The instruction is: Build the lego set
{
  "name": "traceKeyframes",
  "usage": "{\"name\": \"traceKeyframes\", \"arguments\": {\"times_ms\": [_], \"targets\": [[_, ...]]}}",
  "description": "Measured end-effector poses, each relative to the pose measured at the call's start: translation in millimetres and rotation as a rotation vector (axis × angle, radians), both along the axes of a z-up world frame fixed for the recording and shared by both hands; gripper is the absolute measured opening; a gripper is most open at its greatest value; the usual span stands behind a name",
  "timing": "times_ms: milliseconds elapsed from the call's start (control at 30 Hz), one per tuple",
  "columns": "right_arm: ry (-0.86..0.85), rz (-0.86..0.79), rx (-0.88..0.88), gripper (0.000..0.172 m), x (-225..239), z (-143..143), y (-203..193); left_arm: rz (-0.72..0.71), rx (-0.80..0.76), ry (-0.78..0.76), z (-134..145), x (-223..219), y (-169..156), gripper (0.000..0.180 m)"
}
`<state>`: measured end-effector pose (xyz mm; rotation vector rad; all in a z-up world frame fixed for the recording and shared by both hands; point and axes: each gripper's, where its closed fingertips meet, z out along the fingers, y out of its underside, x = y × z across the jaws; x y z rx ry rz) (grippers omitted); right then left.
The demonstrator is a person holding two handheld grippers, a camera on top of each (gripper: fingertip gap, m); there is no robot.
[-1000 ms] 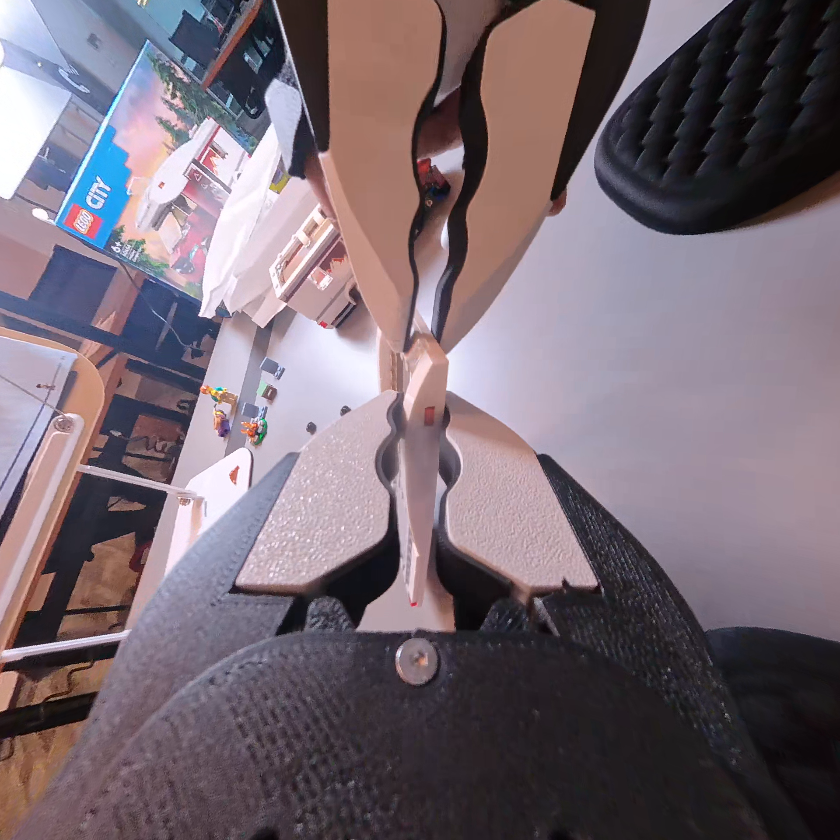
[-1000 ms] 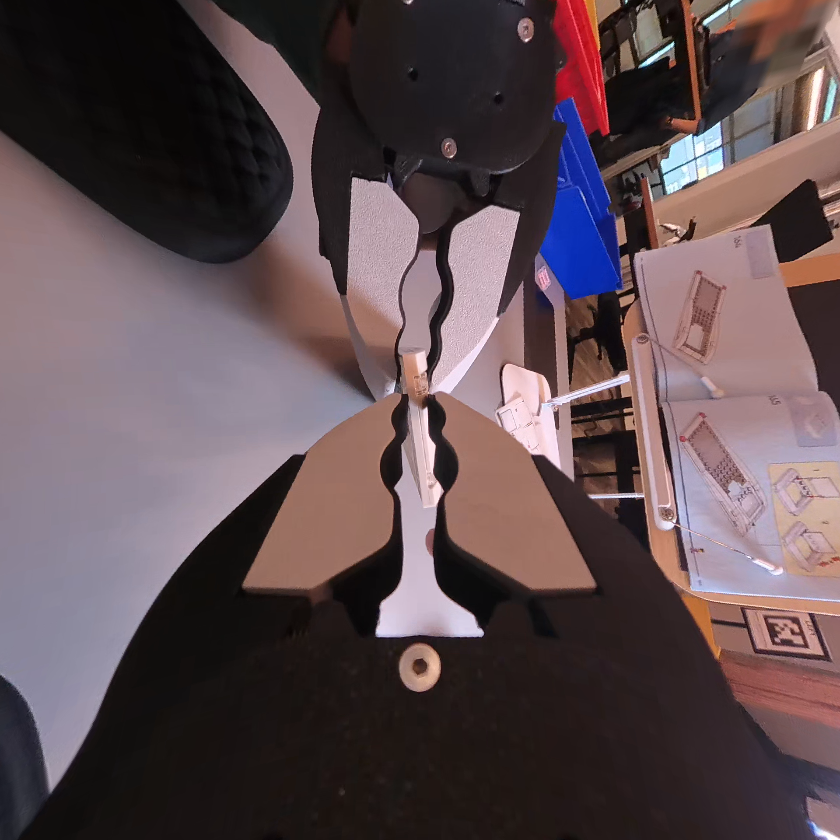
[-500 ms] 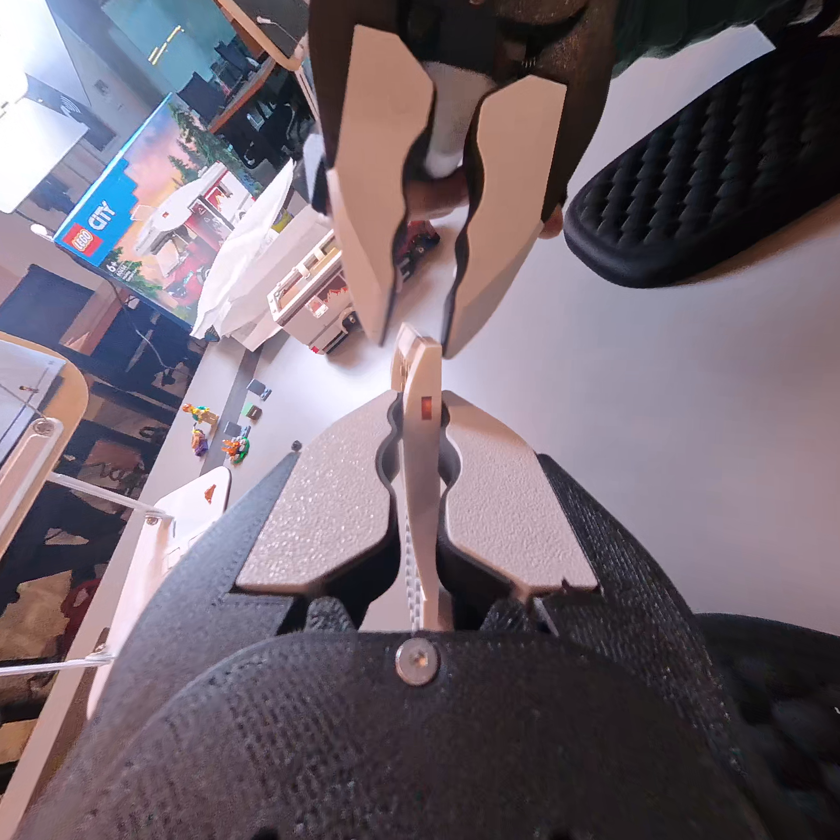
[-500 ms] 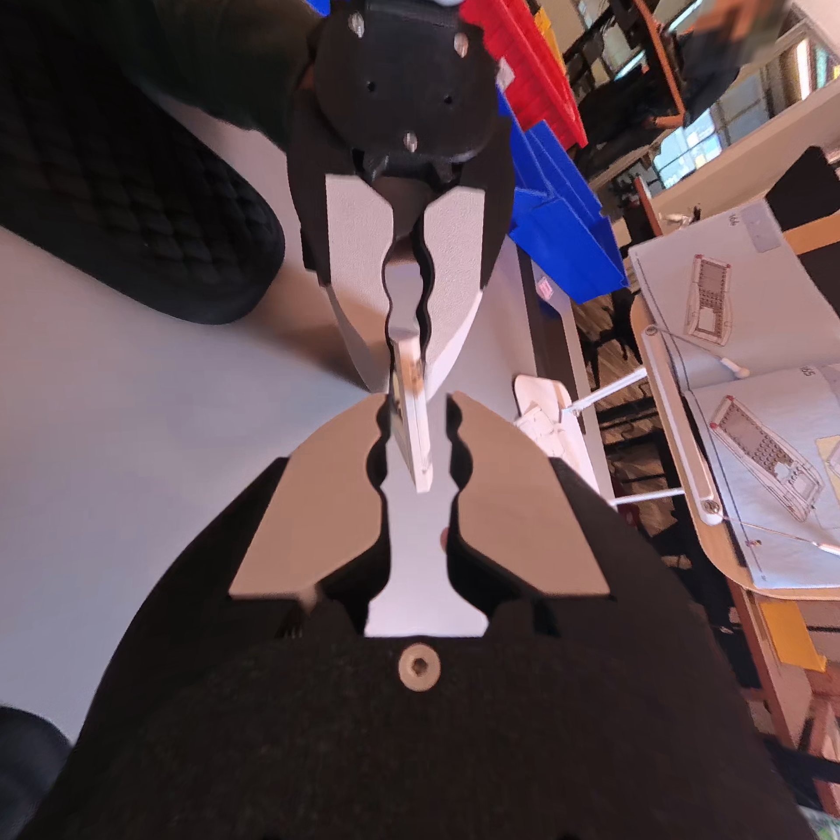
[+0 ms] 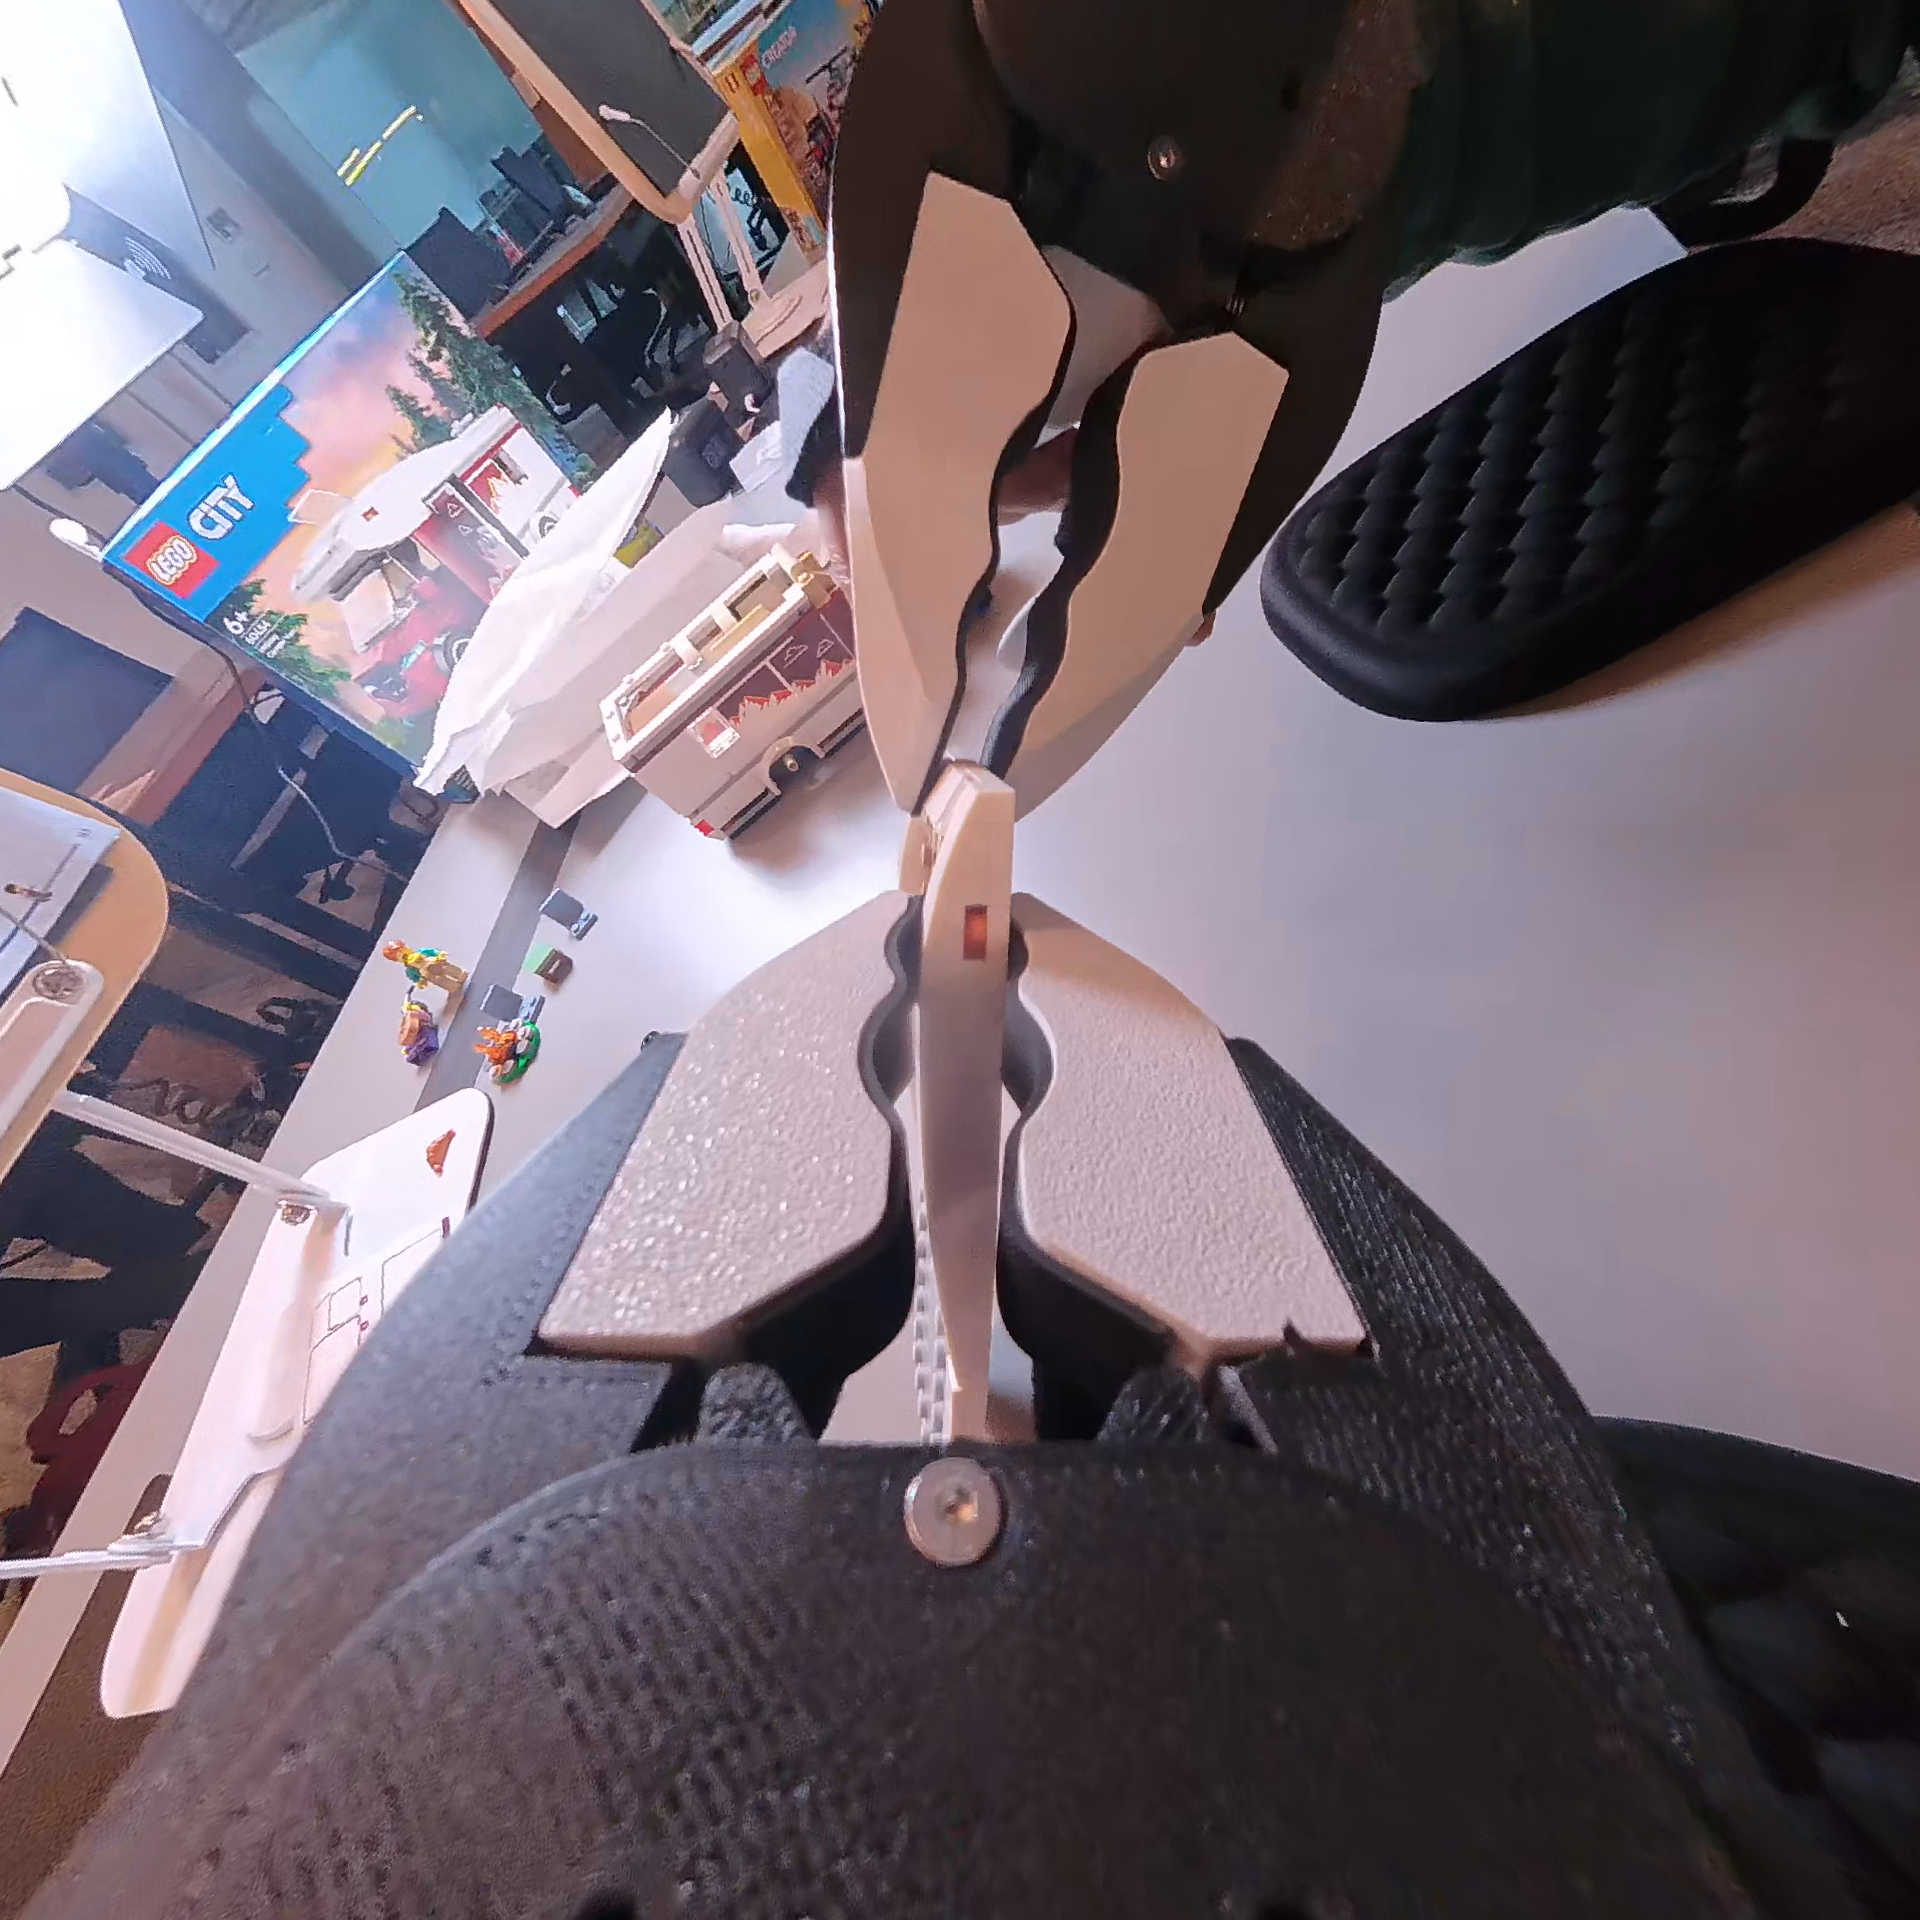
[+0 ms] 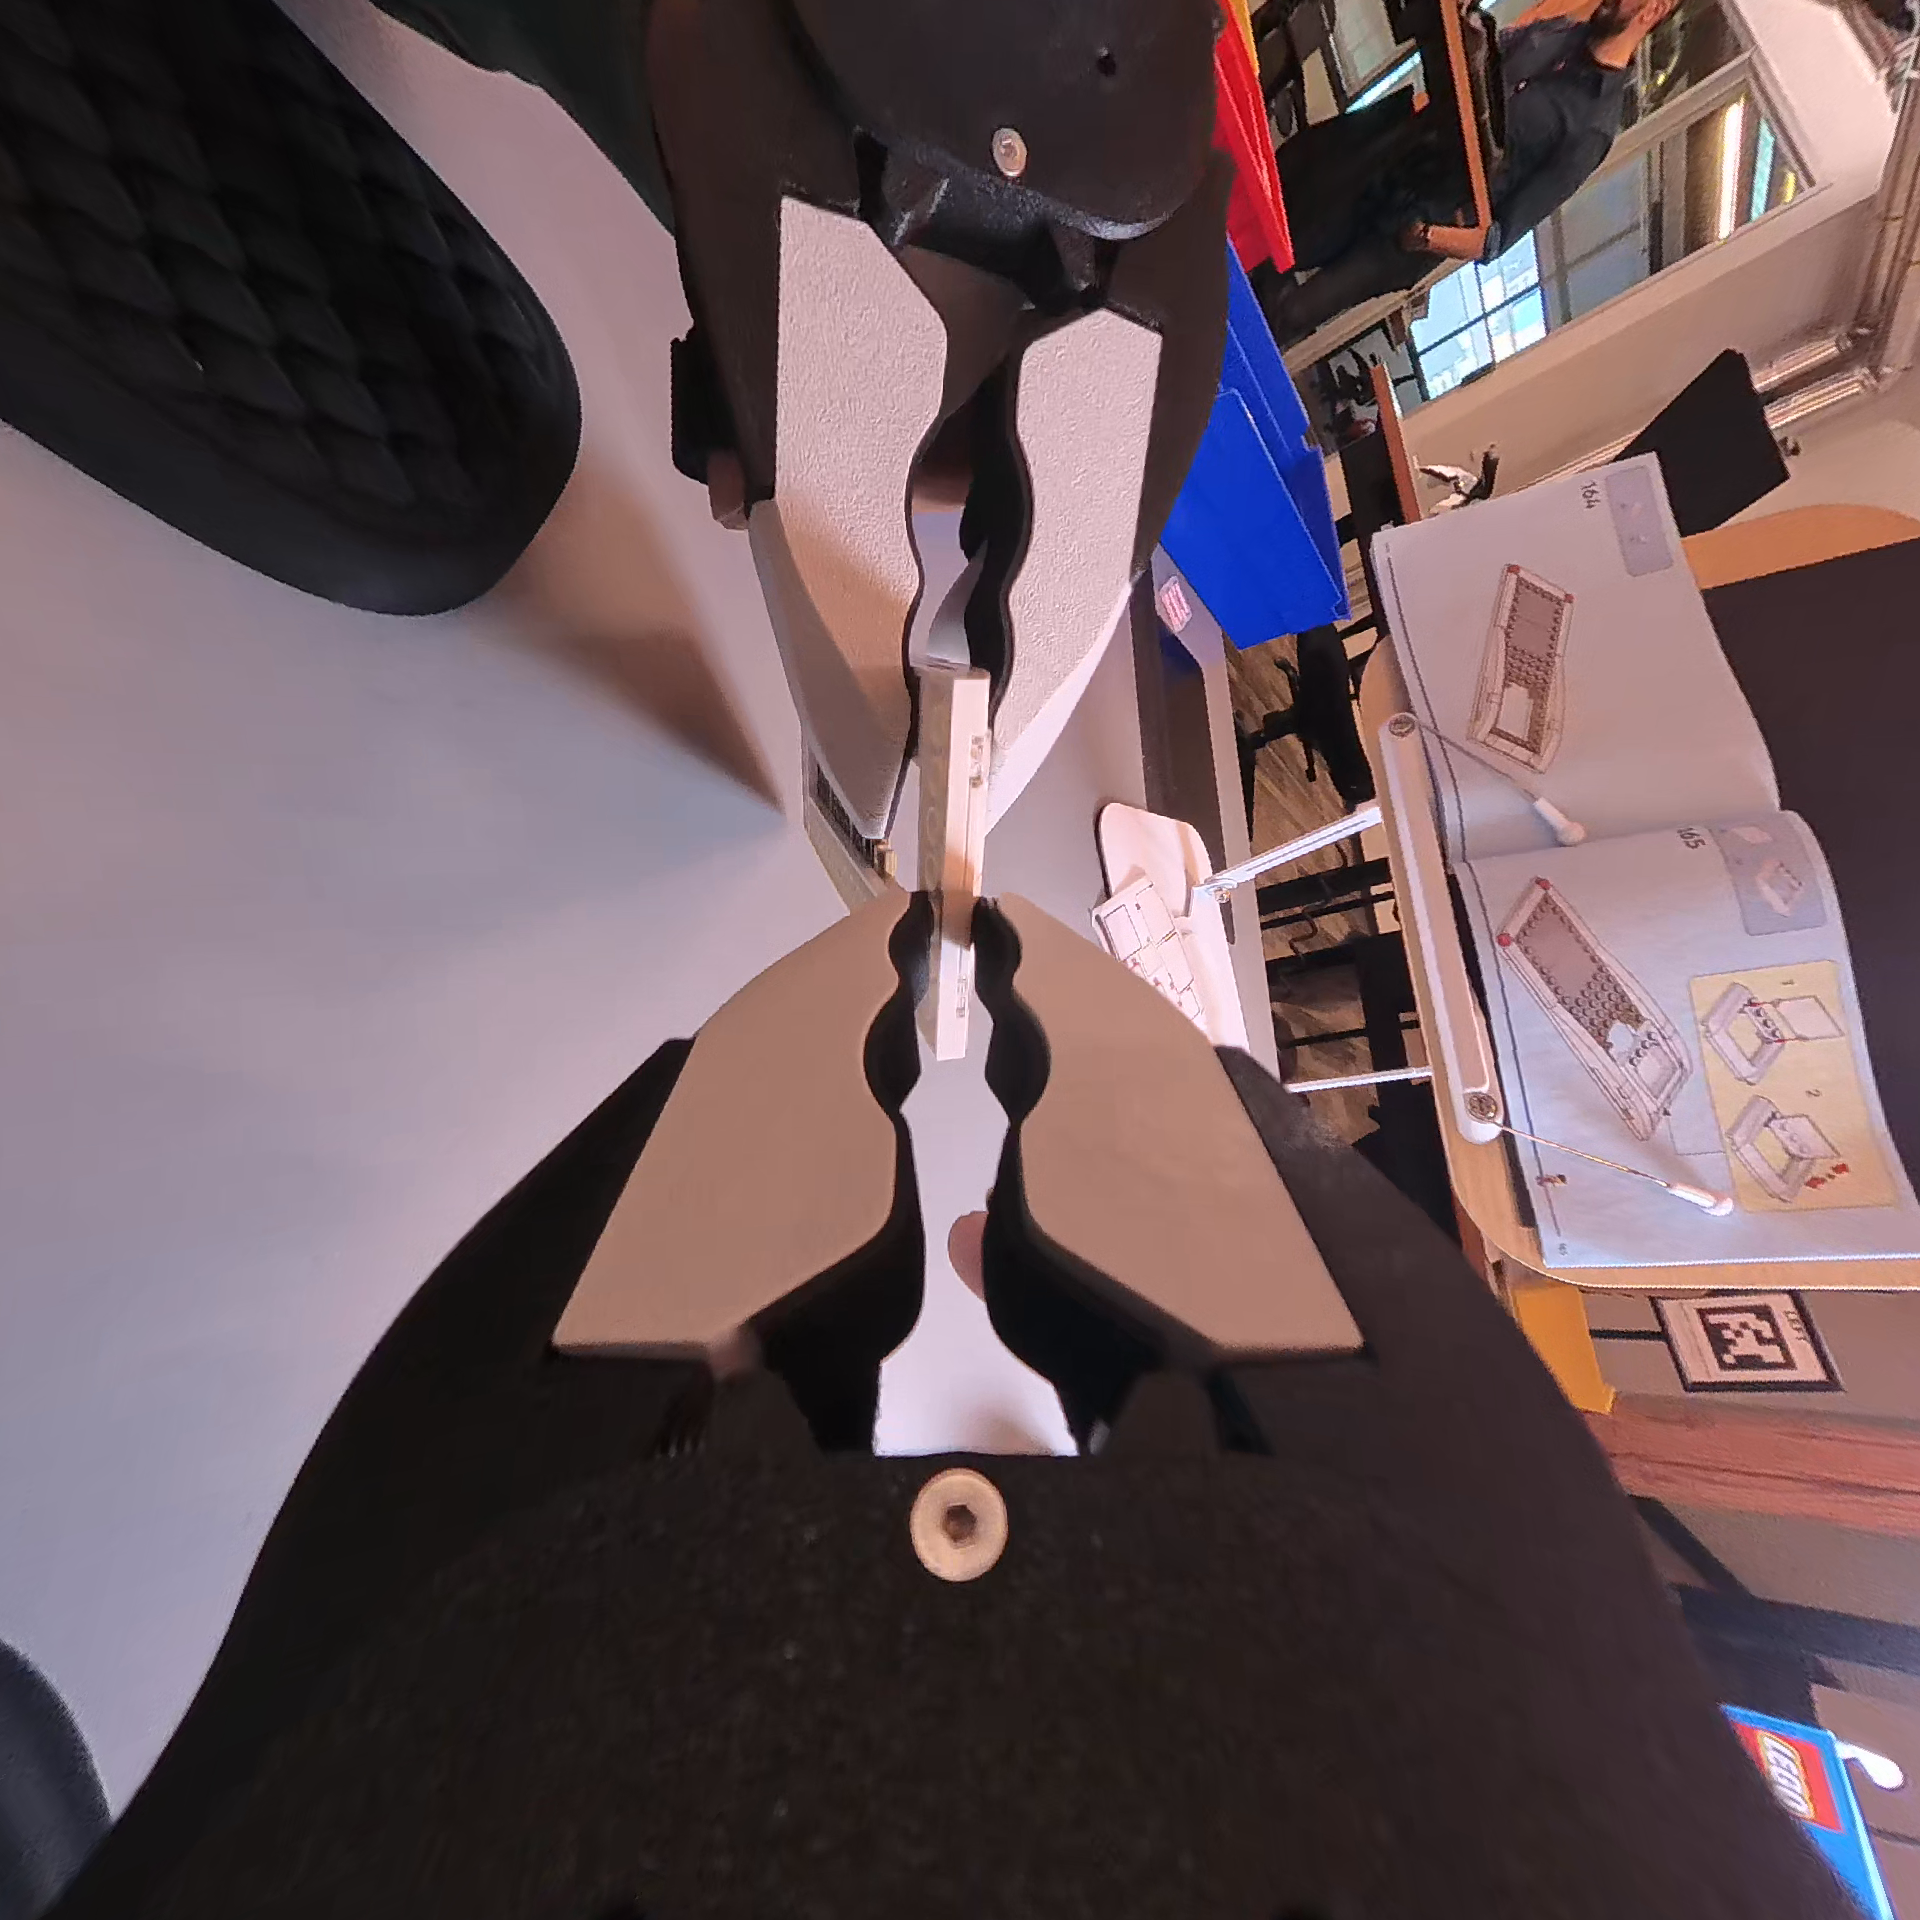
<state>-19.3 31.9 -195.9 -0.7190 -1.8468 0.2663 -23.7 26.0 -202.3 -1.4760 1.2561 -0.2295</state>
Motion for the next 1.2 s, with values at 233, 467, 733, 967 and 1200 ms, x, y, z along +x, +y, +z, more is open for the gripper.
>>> {"name": "traceKeyframes", "arguments": {"times_ms": [233,467,733,967,1200], "targets": [[0.02,0.002,0.017,0.009,-1,3,-2,-0.001,0.0,0.014,-3,-1,0,0.012],[0.011,0.029,0.015,0.009,-8,5,-14,-0.006,-0.003,0.028,-6,1,-1,0.012],[0.033,0.033,-0.109,0.009,-7,6,-16,-0.018,0.01,0.011,-5,2,-2,0.012],[-0.089,0.042,-0.215,0.01,2,-10,-4,-0.046,0.034,0.016,-7,4,-6,0.012],[-0.031,-0.092,0.032,0.009,-3,-14,17,0.04,-0.078,-0.099,-11,-17,6,0.04]]}}
